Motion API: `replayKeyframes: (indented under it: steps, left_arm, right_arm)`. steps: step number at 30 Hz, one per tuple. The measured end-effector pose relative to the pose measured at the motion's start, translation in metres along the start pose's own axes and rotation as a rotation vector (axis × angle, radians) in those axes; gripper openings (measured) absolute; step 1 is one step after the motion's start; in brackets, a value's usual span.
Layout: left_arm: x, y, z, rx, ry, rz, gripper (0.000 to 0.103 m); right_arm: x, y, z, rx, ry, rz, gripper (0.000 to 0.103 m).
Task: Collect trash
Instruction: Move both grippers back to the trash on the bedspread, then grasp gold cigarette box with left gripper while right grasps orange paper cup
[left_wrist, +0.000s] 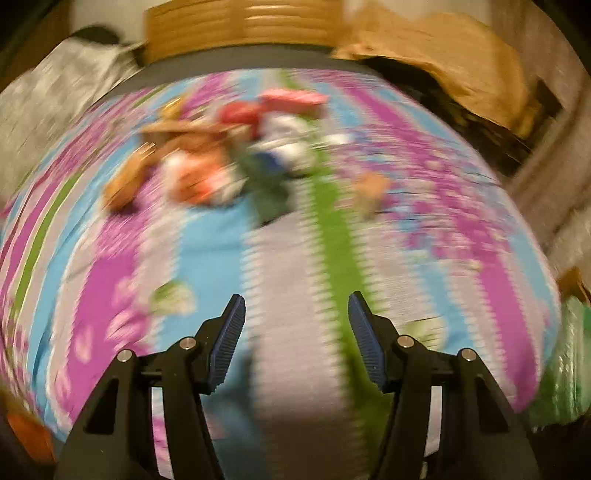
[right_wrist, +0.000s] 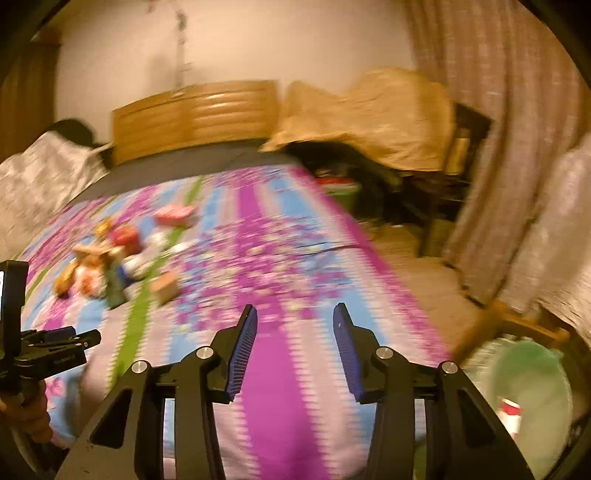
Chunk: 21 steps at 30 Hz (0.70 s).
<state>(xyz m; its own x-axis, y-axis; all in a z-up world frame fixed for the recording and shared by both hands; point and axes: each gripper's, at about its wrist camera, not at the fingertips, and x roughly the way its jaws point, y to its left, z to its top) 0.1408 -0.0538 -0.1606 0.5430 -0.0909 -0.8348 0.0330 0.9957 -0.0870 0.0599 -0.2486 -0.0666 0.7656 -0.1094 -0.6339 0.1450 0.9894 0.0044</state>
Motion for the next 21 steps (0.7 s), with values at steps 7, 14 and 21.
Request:
replayKeyframes:
  steps: [7,14,21]
  left_arm:
    - [0.006,0.107,0.002,-0.141,0.001,0.058,0.056]
    - [0.036,0.157,0.073,0.199,-0.072,-0.012,0.056]
    - [0.07,0.174,0.111,0.406,-0.057,-0.091,0.061]
  right_arm:
    - [0.052,0.1,0.013,-0.164,0.046,0.254,0.045]
    - [0.112,0.228,0.028,-0.557,-0.002,0.511,0.063]
    - [0.173,0.324,0.036,-0.974,0.001,0.553,0.067]
